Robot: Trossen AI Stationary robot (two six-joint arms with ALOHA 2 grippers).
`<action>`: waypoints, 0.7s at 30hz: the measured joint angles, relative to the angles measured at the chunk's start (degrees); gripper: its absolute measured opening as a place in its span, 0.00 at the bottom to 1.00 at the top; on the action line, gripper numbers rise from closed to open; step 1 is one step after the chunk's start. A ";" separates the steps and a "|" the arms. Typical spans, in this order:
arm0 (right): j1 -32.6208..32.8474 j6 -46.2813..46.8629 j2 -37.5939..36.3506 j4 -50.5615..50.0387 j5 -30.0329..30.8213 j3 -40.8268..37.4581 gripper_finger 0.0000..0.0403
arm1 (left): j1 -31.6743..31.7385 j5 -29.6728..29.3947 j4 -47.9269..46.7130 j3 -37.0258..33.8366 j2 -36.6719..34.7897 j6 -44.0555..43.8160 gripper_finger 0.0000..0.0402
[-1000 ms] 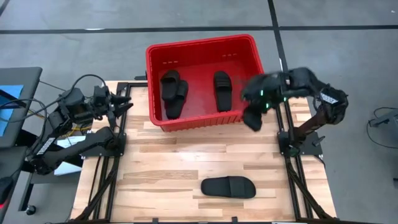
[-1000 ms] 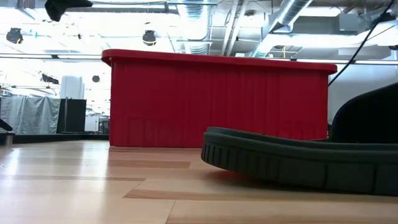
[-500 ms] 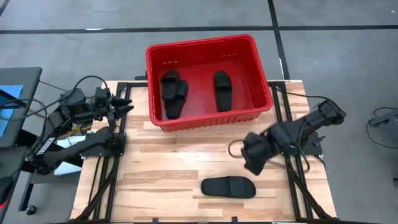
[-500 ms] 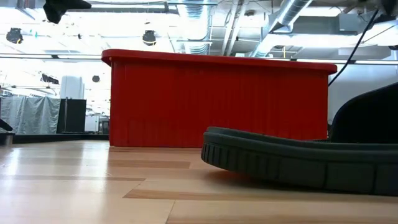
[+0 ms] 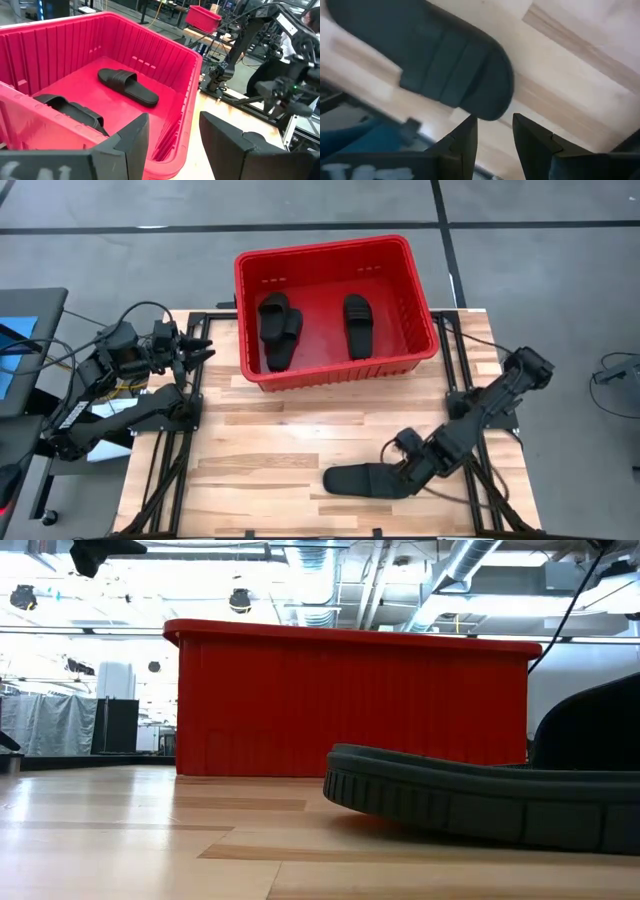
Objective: Pick and place slides into bin
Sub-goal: Put the black slide into the red bin
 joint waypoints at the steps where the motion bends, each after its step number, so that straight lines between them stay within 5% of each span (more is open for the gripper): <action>1: 0.18 0.17 1.02 -0.10 -0.03 -0.11 0.29 | -0.01 0.00 0.00 0.00 0.00 0.00 0.41; 12: -0.15 -5.27 12.92 3.24 -11.47 -0.15 0.36 | 0.01 -0.06 0.01 0.00 0.00 0.17 0.41; 21: -0.65 -4.10 15.82 5.01 -11.81 -0.02 0.51 | 0.01 -0.09 -0.01 0.00 0.00 0.26 0.41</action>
